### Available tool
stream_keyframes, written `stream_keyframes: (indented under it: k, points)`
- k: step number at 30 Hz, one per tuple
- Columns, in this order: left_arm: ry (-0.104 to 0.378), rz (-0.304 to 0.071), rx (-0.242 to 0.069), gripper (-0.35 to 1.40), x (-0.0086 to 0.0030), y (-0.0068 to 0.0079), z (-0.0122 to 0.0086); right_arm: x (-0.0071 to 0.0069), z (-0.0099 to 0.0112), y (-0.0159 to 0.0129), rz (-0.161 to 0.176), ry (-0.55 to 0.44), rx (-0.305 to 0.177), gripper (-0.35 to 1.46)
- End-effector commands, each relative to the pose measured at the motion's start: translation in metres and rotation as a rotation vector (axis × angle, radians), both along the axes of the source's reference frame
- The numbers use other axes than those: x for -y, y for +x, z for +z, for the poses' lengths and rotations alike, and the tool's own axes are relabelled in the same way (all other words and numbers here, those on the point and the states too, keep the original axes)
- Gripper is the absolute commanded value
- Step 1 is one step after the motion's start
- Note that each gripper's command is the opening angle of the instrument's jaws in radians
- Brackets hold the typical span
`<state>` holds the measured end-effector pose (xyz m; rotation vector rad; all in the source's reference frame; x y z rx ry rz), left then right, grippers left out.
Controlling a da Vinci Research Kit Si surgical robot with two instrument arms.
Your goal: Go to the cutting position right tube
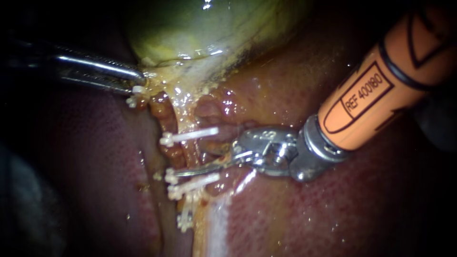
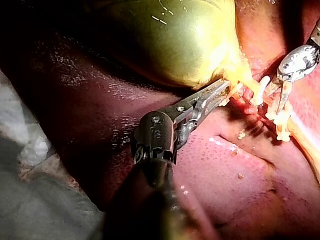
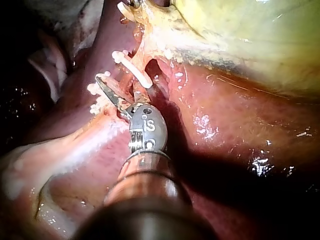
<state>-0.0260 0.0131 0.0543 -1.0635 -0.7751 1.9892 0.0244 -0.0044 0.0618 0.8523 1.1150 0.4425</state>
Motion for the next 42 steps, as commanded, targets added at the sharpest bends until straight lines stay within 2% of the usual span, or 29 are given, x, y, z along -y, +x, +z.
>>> stream_keyframes:
  k: [1,5,10,23,32,42]
  points:
    - [0.000,0.000,0.000,-0.35,0.0000,-0.0001,0.0000,0.0000,0.0000,0.0005,0.006,0.008,-0.011,1.42]
    - [0.000,0.000,0.000,-0.35,0.0000,-0.0001,0.0000,-0.0002,0.0001,0.0020,0.023,0.024,-0.043,1.39]
    - [0.000,0.000,0.000,-0.35,0.0000,-0.0001,0.0000,-0.0003,0.0004,0.0034,0.031,0.043,-0.058,1.37]
    - [0.000,0.000,0.000,-0.35,0.0000,-0.0001,0.0000,0.0000,0.0006,0.0038,0.036,0.060,-0.064,1.35]
    - [0.000,0.002,0.001,-0.35,-0.0002,0.0001,0.0002,0.0009,-0.0015,0.0041,-0.004,0.084,-0.094,1.34]
    - [-0.002,0.001,0.000,-0.35,-0.0003,0.0002,0.0003,0.0003,-0.0046,0.0041,0.008,0.101,-0.113,1.35]
